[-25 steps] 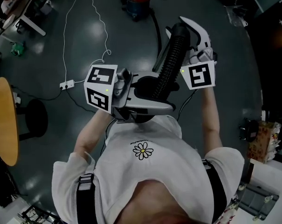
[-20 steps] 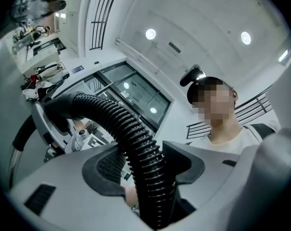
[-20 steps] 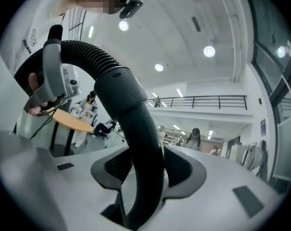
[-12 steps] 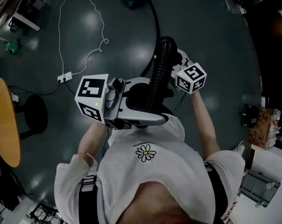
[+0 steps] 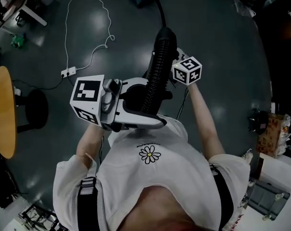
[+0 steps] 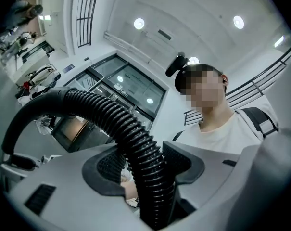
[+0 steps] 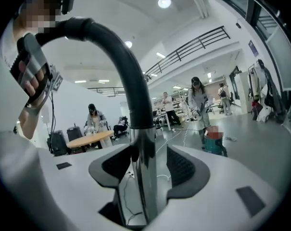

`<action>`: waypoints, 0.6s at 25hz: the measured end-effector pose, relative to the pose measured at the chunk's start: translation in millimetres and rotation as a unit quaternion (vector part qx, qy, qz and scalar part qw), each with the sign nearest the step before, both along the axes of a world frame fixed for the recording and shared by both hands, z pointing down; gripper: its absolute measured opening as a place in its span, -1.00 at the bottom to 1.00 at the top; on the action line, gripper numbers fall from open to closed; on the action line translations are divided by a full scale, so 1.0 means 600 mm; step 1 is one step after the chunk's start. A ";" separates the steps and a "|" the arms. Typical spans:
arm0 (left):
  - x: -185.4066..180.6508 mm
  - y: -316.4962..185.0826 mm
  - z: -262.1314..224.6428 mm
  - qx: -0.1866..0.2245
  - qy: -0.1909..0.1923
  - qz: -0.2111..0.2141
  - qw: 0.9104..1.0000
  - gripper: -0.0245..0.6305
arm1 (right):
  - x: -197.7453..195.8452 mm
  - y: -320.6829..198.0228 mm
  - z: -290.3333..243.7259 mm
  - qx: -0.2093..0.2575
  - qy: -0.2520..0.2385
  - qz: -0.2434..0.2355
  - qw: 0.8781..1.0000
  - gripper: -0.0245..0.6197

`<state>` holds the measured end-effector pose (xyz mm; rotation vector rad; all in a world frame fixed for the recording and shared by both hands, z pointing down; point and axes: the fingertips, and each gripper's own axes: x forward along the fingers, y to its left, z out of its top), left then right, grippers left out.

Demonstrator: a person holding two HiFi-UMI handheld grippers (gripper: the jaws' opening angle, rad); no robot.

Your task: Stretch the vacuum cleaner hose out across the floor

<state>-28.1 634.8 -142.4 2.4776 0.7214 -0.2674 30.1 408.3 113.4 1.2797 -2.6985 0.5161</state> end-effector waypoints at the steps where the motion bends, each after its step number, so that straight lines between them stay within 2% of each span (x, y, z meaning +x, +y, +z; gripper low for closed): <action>1: 0.005 0.020 0.001 0.004 -0.005 -0.006 1.000 -0.22 | 0.000 0.008 0.000 0.000 -0.009 -0.008 1.000 -0.25; 3: 0.009 0.056 0.008 0.007 -0.013 -0.026 1.000 -0.22 | -0.005 0.028 0.003 -0.001 -0.015 -0.023 1.000 -0.25; 6: 0.008 0.106 0.018 0.006 -0.020 -0.056 0.998 -0.22 | -0.025 0.074 0.023 -0.007 0.001 -0.060 0.998 -0.25; 9: 0.016 0.171 0.035 0.006 -0.029 -0.074 0.997 -0.22 | -0.066 0.144 0.069 -0.019 0.047 -0.131 0.990 -0.25; 11: 0.014 0.203 0.046 -0.009 -0.030 -0.091 0.995 -0.22 | -0.084 0.188 0.086 -0.006 0.087 -0.162 0.983 -0.26; 12: 0.010 0.210 0.047 -0.023 -0.024 -0.104 0.994 -0.22 | -0.084 0.202 0.082 0.003 0.095 -0.158 0.983 -0.32; 15: -0.011 0.213 0.043 -0.067 -0.002 -0.145 0.987 -0.22 | -0.053 0.213 0.027 0.040 0.074 -0.093 0.992 -0.34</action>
